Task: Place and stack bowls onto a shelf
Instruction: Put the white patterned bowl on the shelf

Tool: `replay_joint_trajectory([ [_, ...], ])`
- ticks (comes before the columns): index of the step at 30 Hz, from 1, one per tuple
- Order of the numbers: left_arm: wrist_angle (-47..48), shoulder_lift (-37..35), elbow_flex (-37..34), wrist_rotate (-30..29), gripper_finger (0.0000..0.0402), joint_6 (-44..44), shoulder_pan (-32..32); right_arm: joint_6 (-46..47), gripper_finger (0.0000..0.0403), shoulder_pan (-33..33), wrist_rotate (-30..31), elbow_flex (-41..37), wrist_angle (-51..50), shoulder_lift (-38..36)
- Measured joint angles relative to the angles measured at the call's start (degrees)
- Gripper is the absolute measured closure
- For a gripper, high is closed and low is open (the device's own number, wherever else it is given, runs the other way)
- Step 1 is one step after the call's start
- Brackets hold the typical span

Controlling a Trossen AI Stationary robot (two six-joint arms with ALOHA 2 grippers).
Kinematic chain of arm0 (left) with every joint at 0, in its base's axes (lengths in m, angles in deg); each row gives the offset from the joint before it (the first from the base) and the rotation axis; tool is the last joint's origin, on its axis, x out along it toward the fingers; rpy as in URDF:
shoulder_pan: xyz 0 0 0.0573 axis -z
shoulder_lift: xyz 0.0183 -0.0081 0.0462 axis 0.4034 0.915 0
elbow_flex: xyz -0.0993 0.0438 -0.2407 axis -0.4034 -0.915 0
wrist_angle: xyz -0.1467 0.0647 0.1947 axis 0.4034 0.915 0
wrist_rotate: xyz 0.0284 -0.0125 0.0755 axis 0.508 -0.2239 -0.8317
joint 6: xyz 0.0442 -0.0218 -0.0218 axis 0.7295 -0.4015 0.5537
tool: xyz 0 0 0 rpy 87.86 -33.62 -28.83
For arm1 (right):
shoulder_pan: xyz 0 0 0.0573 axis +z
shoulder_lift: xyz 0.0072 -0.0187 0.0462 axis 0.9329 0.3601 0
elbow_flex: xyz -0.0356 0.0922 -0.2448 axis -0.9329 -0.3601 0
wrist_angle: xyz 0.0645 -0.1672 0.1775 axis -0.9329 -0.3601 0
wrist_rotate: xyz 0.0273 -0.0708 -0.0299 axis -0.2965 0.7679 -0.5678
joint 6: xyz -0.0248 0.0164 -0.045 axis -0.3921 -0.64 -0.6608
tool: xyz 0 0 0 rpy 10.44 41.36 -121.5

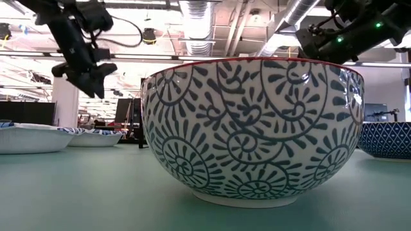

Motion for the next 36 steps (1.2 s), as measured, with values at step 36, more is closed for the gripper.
replay_joint_trajectory([
  [36,25.59,23.63,4.67,2.61,0.0207,-14.22,-5.22,-0.96,0.025,0.35,-0.85,0.0,-3.36,-3.0],
])
